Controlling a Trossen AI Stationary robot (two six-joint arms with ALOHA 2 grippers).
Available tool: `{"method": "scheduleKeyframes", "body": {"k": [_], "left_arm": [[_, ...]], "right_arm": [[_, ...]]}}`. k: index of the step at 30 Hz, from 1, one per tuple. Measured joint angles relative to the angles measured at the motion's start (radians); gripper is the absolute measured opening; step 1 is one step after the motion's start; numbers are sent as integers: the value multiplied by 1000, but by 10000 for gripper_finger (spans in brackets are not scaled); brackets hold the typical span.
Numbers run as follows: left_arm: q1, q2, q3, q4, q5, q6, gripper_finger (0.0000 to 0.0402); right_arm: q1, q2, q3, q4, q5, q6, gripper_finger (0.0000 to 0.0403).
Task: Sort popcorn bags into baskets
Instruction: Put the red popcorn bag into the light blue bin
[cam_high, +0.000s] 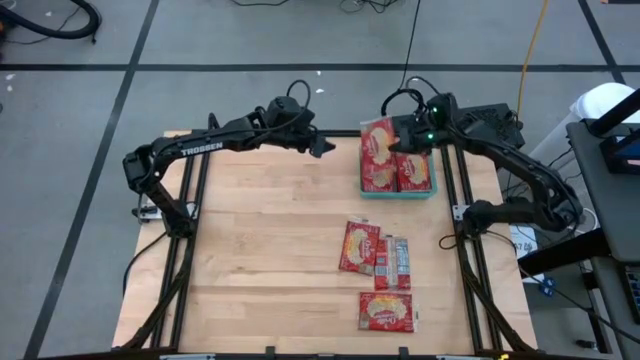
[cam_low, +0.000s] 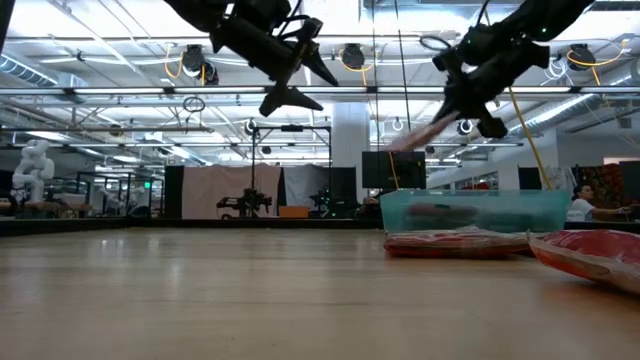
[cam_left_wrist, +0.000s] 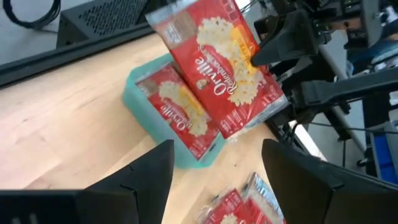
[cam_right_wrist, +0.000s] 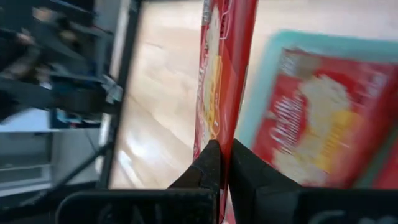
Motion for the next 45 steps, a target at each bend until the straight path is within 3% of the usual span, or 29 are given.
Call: {"method": "scheduleKeyframes", "body": {"k": [8, 14, 22, 33, 45], "left_arm": [[-8, 0, 0, -12, 2, 38, 226], [-8, 0, 0, -12, 33, 38, 206], [-34, 0, 0, -12, 39, 38, 185], [-39, 0, 0, -12, 39, 66, 184], [-39, 0, 0, -12, 39, 93, 184]], "right_arm": [[-10, 97, -9, -83, 76, -127, 1], [-4, 146, -33, -56, 81, -73, 1], [50, 113, -43, -44, 132, 30, 3], [157, 125, -43, -37, 238, 99, 3], [177, 128, -46, -34, 313, 115, 4]]}}
